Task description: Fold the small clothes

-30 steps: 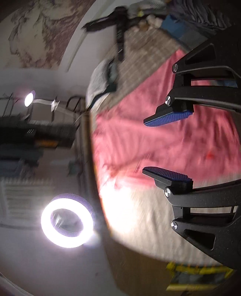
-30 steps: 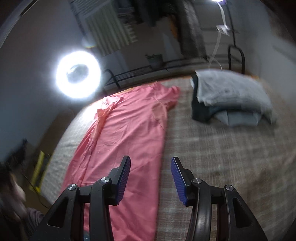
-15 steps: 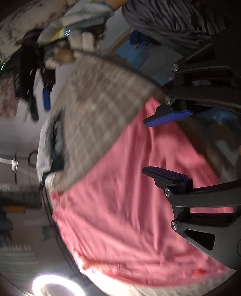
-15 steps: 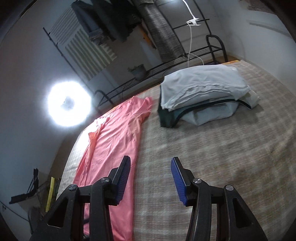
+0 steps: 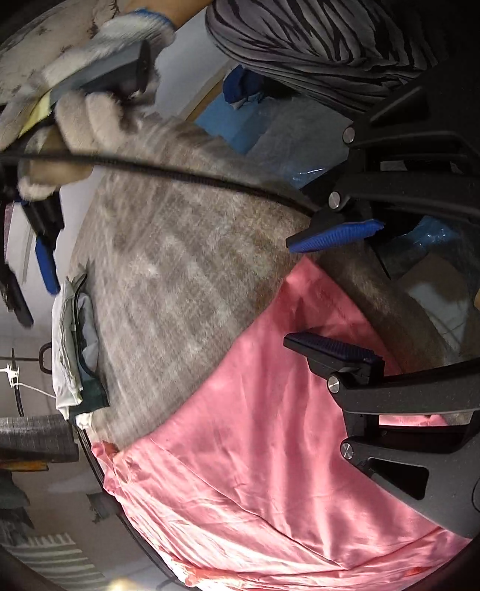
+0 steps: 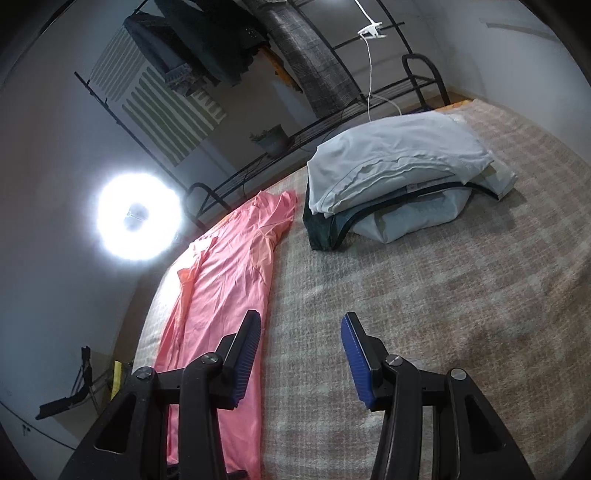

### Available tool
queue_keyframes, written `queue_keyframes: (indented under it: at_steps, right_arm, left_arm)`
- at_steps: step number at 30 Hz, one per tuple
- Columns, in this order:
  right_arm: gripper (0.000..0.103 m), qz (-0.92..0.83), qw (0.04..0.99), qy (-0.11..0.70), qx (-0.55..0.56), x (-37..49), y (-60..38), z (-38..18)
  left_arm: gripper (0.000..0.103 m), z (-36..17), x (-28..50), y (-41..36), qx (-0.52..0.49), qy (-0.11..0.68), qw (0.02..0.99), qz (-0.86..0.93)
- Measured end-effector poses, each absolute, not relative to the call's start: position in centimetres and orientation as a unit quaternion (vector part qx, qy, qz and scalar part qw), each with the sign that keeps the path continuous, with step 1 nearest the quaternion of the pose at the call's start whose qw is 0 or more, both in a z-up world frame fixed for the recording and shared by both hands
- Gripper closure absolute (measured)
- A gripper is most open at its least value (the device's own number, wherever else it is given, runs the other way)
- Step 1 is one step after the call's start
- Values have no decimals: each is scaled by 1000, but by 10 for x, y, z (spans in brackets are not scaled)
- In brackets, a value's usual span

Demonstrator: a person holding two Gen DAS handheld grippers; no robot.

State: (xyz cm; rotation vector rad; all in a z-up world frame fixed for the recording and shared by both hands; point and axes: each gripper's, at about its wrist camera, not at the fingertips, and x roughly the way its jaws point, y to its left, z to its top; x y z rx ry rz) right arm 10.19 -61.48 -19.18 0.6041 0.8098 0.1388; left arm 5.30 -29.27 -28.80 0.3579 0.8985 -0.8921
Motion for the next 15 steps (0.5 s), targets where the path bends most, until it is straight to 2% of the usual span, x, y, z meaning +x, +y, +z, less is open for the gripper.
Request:
queue_keyframes:
  at_steps: [5,6,7,8,9,15]
  right_arm:
    - [55,64,874,402,263,127,-609,-189]
    - [55,68,874,403,262,134,-608,-188]
    - [55,76,873,403,264,142,-606,-188]
    - [55,83,871,402,270,151,-604,-189]
    - [55,89,869,402,275,160,-600,-191]
    - [55,117,852,424,285,219,-567,-215]
  left_arm:
    - [55,-291,51,-295,174,408,796,-411]
    - [59,-291,53,-294,171,408,798,-409]
    - [68,-291,54,-293,168,405,802,-405]
    - [94,-291,56,-292,167,403,807,-399]
    - [101,-291,59,-291,163,405,807,-397]
    - [102,-276,76,-262,60,430,812,-390]
